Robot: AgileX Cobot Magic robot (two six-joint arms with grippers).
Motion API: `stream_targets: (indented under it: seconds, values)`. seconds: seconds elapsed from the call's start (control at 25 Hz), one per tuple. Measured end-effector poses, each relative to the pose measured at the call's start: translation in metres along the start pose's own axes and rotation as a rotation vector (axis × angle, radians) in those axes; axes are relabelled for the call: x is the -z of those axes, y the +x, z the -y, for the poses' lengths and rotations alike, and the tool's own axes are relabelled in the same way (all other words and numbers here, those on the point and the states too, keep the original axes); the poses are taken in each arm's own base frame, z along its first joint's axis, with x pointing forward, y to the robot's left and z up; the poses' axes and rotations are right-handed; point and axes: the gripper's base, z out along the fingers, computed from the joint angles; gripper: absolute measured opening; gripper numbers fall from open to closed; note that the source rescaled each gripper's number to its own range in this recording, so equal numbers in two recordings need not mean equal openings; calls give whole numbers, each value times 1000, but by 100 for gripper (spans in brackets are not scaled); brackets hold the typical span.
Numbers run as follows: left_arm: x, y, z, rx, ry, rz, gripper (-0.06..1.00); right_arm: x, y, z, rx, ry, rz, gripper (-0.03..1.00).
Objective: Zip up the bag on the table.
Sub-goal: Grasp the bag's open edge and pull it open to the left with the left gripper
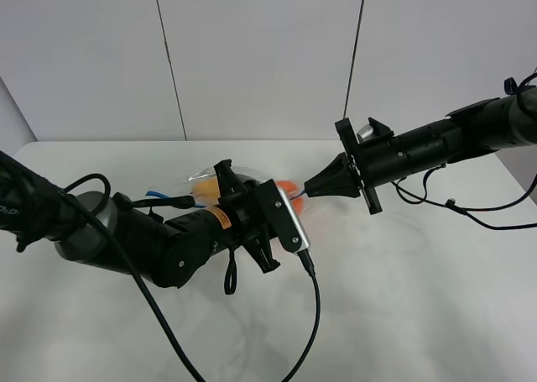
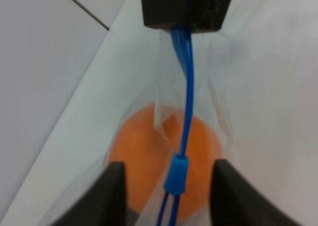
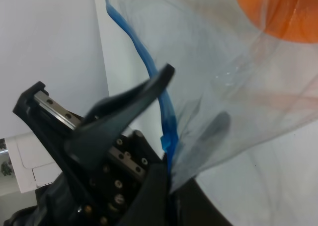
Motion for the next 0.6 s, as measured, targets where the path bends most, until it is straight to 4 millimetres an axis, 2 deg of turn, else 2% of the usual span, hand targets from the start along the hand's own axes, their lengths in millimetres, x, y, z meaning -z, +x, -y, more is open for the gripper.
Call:
stream_targets:
  seconds: [0.12, 0.2, 0.48, 0.6]
  values:
    - [0, -1, -1, 0, -14, 10, 28, 0, 0, 0, 0, 0, 0, 0]
    - [0, -1, -2, 0, -22, 16, 22, 0, 0, 0, 0, 0, 0, 0]
    - [0, -2, -2, -1, -24, 18, 16, 0, 0, 0, 0, 0, 0, 0]
    - [0, -2, -2, -2, -23, 19, 8, 0, 0, 0, 0, -1, 0, 0]
